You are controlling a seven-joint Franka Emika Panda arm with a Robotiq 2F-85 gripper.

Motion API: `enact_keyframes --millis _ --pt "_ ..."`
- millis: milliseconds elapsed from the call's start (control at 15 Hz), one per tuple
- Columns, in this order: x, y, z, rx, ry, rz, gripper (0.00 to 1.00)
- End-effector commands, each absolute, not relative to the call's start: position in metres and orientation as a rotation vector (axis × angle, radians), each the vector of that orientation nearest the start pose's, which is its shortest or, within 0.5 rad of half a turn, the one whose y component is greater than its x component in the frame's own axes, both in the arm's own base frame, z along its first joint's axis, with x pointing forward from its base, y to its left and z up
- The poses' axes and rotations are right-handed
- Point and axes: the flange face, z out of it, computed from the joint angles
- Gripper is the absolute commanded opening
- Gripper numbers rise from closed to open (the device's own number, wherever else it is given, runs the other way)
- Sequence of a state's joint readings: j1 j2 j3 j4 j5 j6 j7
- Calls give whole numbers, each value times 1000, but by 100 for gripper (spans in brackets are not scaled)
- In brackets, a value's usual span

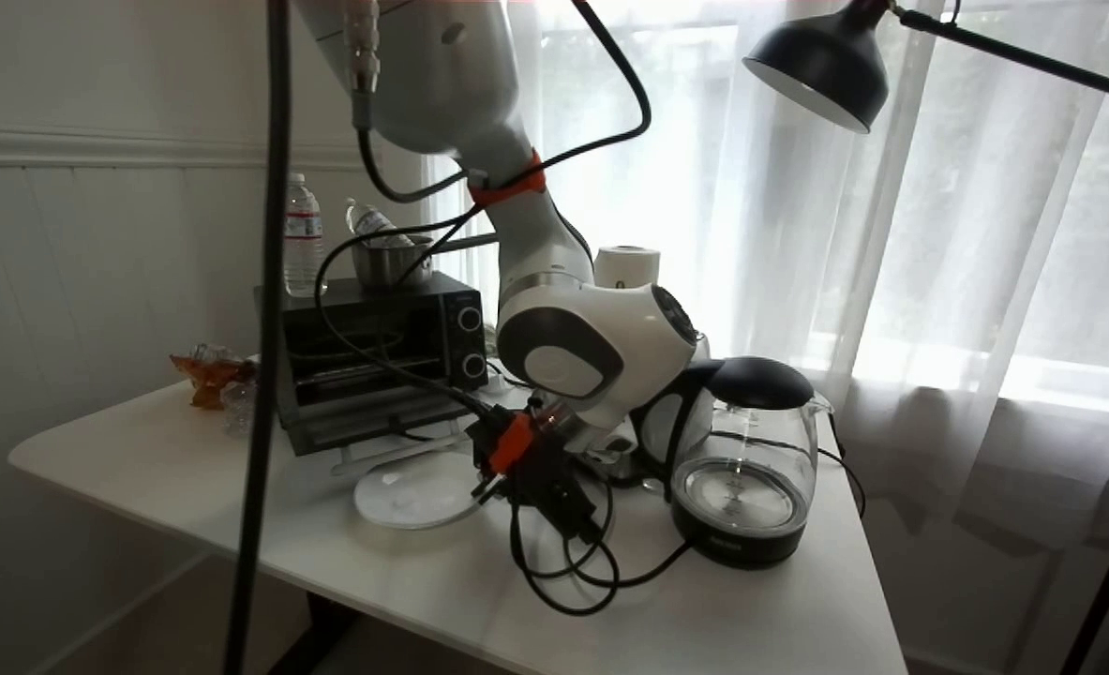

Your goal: Pick up one white plate and put it in the oven on the top tray

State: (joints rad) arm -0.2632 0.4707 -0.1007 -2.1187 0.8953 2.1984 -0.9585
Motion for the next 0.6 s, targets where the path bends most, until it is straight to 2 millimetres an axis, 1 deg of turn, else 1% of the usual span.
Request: enact_keyframes --millis 0,533 --pt "510 -175 172 -2484 108 -92 6" --pt "507 -175 181 -2489 104 -104 4"
